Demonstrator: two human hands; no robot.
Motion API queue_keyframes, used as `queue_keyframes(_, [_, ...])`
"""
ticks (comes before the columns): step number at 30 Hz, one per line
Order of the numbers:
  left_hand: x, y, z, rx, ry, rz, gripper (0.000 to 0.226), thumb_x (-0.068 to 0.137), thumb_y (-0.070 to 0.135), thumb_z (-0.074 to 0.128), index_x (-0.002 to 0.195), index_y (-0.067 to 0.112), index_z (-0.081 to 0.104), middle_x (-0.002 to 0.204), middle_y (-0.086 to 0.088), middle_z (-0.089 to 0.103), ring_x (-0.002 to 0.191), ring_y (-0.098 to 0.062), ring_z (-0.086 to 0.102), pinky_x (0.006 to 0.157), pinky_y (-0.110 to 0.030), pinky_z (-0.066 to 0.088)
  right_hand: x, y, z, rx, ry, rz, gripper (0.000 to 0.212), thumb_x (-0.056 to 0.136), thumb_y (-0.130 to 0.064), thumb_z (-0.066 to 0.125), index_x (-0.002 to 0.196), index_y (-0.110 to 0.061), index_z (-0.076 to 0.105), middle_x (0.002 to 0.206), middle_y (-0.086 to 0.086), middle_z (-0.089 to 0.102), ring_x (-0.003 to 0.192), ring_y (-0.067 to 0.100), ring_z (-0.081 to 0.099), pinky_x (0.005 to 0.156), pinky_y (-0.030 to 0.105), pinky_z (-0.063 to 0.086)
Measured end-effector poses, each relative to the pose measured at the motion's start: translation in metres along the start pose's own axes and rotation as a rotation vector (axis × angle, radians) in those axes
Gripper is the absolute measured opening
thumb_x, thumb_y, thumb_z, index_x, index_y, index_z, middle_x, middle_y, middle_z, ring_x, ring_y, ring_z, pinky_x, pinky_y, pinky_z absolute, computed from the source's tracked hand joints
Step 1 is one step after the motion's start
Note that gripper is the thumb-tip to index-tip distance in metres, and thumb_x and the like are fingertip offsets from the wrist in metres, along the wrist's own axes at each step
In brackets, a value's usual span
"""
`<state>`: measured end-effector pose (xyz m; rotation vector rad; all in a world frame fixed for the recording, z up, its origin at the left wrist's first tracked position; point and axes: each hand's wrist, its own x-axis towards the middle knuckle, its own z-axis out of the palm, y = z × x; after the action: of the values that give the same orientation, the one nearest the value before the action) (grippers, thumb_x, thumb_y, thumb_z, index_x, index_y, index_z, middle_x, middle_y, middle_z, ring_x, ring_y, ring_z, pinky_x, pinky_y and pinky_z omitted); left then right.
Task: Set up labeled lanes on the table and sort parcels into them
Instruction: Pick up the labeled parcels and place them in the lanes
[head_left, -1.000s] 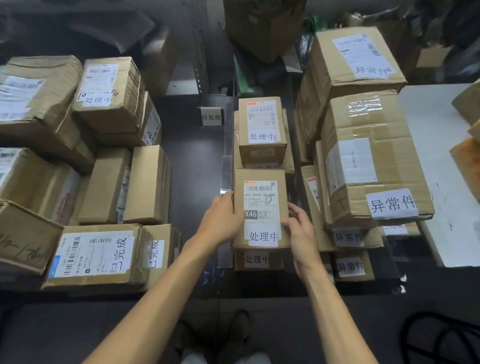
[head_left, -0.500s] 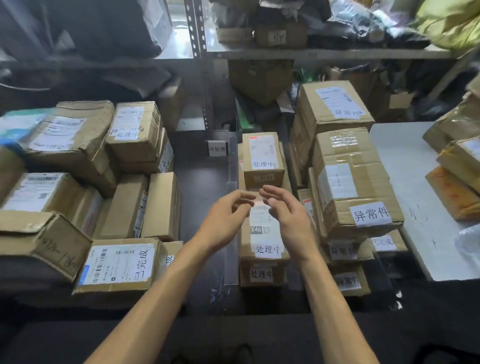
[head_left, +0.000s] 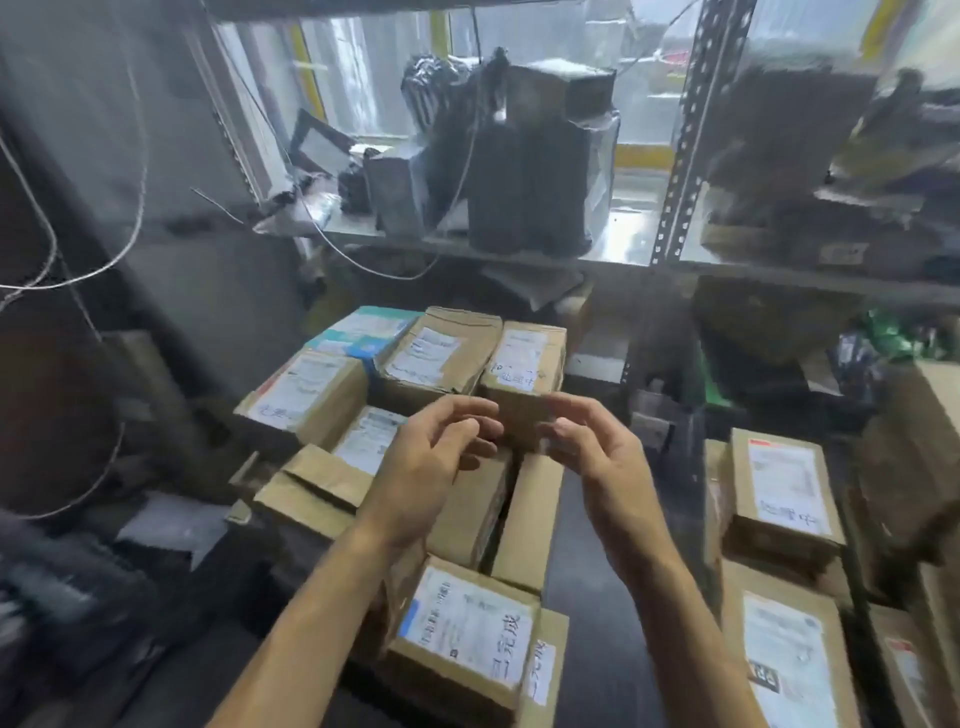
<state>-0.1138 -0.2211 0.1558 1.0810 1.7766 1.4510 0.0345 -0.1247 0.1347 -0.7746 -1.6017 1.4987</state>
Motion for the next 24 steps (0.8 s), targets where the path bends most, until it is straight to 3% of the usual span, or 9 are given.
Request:
queue_keyframes(4, [0.050, 0.002, -0.042, 0.035, -0.060, -0.026, 0.028, 0.106, 0.009, 0.044, 0.112, 0.016, 0.070, 0.101, -0.007, 0.076, 0.094, -0.024, 0.072, 0.087, -0.035, 0.057, 0.041, 0.020, 0.029, -0.004, 0.050, 0.073, 0.030, 0.102, -0.007, 0.054, 0.106, -0.031, 0.072, 0.102, -0.019, 0.076, 0.103, 0.003, 0.069, 0.097, 0.026, 0.054])
queue_keyframes(8, [0.119, -0.017, -0.057, 0.011, -0.087, -0.090, 0.026, 0.105, 0.012, 0.045, 0.108, 0.017, 0.071, 0.100, -0.004, 0.075, 0.101, -0.024, 0.071, 0.090, -0.037, 0.057, 0.094, 0.056, 0.040, -0.034, 0.231, 0.229, 0.022, 0.101, -0.015, 0.056, 0.113, -0.026, 0.072, 0.109, -0.007, 0.075, 0.106, 0.009, 0.068, 0.099, 0.036, 0.055])
queue_keyframes(11, [0.176, -0.039, -0.043, 0.036, -0.174, -0.118, 0.025, 0.105, 0.012, 0.045, 0.104, 0.022, 0.069, 0.097, 0.001, 0.073, 0.096, -0.017, 0.069, 0.083, -0.030, 0.056, 0.137, 0.081, 0.042, -0.036, 0.294, 0.329, 0.020, 0.100, -0.019, 0.060, 0.115, -0.026, 0.069, 0.110, -0.002, 0.076, 0.106, 0.019, 0.071, 0.089, 0.035, 0.057])
queue_keyframes(13, [0.215, -0.054, -0.028, 0.083, -0.225, -0.088, 0.026, 0.104, 0.012, 0.045, 0.102, 0.025, 0.068, 0.100, 0.003, 0.072, 0.098, -0.016, 0.068, 0.084, -0.029, 0.055, 0.161, 0.099, 0.041, -0.069, 0.349, 0.376, 0.022, 0.098, -0.019, 0.062, 0.118, -0.027, 0.067, 0.115, 0.002, 0.074, 0.107, 0.020, 0.070, 0.095, 0.039, 0.056])
queue_keyframes(15, [0.249, -0.066, -0.013, 0.144, -0.242, -0.057, 0.025, 0.102, 0.011, 0.047, 0.104, 0.025, 0.067, 0.104, 0.004, 0.072, 0.102, -0.016, 0.067, 0.093, -0.035, 0.055, 0.181, 0.121, 0.040, -0.162, 0.431, 0.429, 0.030, 0.096, -0.026, 0.066, 0.126, -0.026, 0.062, 0.126, 0.004, 0.068, 0.115, 0.019, 0.065, 0.103, 0.042, 0.051])
queue_keyframes(18, [0.281, -0.083, 0.008, 0.277, -0.288, -0.038, 0.024, 0.100, 0.014, 0.050, 0.114, 0.026, 0.066, 0.120, 0.002, 0.069, 0.113, -0.015, 0.063, 0.095, -0.035, 0.053, 0.202, 0.150, 0.038, -0.316, 0.478, 0.576, 0.061, 0.091, -0.047, 0.071, 0.144, -0.023, 0.052, 0.144, 0.009, 0.054, 0.130, 0.023, 0.053, 0.108, 0.043, 0.045])
queue_keyframes(21, [0.292, -0.093, 0.019, 0.513, -0.328, -0.019, 0.030, 0.100, 0.024, 0.051, 0.127, 0.029, 0.064, 0.134, 0.004, 0.064, 0.120, -0.016, 0.059, 0.094, -0.029, 0.044, 0.207, 0.164, 0.043, -0.120, 0.400, 0.685, 0.027, 0.094, -0.046, 0.067, 0.113, -0.028, 0.063, 0.120, 0.001, 0.069, 0.099, 0.010, 0.065, 0.079, 0.032, 0.054])
queue_keyframes(24, [0.299, -0.089, 0.021, 0.580, -0.362, 0.006, 0.034, 0.102, 0.028, 0.048, 0.133, 0.028, 0.060, 0.141, 0.003, 0.059, 0.124, -0.019, 0.055, 0.096, -0.031, 0.041, 0.203, 0.173, 0.044, -0.037, 0.411, 0.699, 0.023, 0.093, -0.047, 0.065, 0.104, -0.027, 0.065, 0.110, 0.000, 0.073, 0.096, 0.019, 0.070, 0.075, 0.037, 0.057])
